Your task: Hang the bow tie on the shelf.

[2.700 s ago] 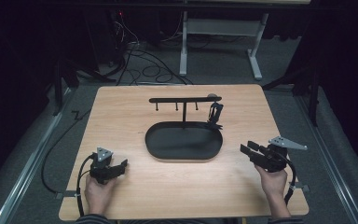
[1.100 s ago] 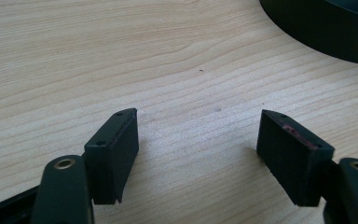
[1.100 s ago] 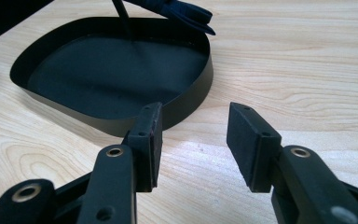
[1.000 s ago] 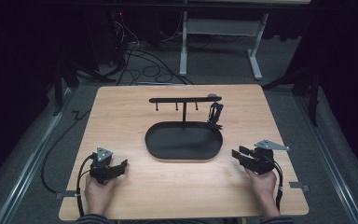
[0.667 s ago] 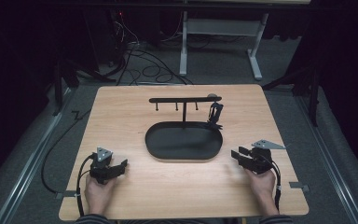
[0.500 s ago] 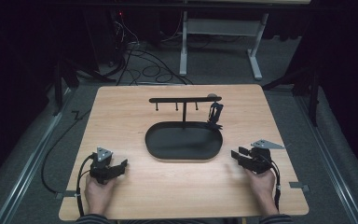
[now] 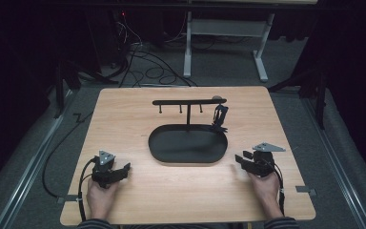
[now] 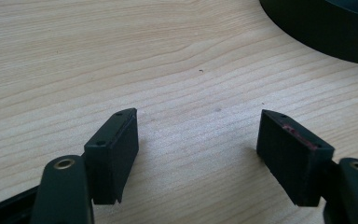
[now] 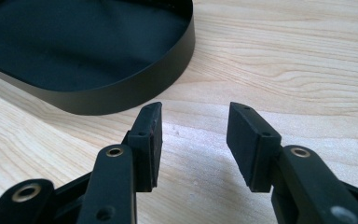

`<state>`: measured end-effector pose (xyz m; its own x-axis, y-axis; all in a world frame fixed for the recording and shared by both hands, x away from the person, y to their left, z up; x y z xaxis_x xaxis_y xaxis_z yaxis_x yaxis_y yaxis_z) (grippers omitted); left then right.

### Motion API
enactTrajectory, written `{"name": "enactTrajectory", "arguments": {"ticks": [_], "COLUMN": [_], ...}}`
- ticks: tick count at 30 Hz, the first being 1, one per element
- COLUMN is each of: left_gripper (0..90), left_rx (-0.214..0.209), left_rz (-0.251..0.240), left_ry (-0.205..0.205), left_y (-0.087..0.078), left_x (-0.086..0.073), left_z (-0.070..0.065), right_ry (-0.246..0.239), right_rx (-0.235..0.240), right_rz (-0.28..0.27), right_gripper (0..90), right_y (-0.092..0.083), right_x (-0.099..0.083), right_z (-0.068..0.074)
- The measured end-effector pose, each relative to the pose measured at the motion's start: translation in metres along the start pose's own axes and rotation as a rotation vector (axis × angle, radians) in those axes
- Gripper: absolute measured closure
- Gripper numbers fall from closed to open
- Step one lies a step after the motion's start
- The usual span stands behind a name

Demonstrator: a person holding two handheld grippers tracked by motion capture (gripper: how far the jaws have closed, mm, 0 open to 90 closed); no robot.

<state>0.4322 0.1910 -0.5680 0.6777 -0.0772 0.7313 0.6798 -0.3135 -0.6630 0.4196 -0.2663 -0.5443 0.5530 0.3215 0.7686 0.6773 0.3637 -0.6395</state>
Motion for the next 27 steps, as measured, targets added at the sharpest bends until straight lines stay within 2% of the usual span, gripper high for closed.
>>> {"name": "enactTrajectory", "arguments": {"ticks": [18,22,27], "left_gripper": [29.9,29.8,29.6], "left_rx": [-0.001,-0.001,0.002], "left_rz": [0.001,0.001,0.002], "left_ry": [0.0,0.0,0.003], "left_y": [0.0,0.0,0.0], "left_x": [0.0,0.0,0.0], "left_z": [0.0,0.0,0.0], "right_ry": [-0.04,-0.062,-0.131], "right_rx": [-0.032,-0.049,-0.08], "right_rz": [0.048,0.047,0.059], "right_gripper": [56.8,54.8,49.0], "right_y": [0.014,0.016,0.016], "right_x": [-0.009,-0.01,-0.01], "right_z": [0.003,0.006,0.012]}}
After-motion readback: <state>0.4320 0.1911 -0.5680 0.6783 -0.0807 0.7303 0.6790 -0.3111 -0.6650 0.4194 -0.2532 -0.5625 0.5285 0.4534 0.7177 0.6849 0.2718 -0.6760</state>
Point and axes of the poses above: each handheld gripper's, and its own axes: y roughly forward along the jaws, x roughly out of its top, z roughly to its left, the point moved 9 cm from there along y, roughly forward along the jaws, and after that the axes turned 10 degrees about -y, right-handed, at the moved point
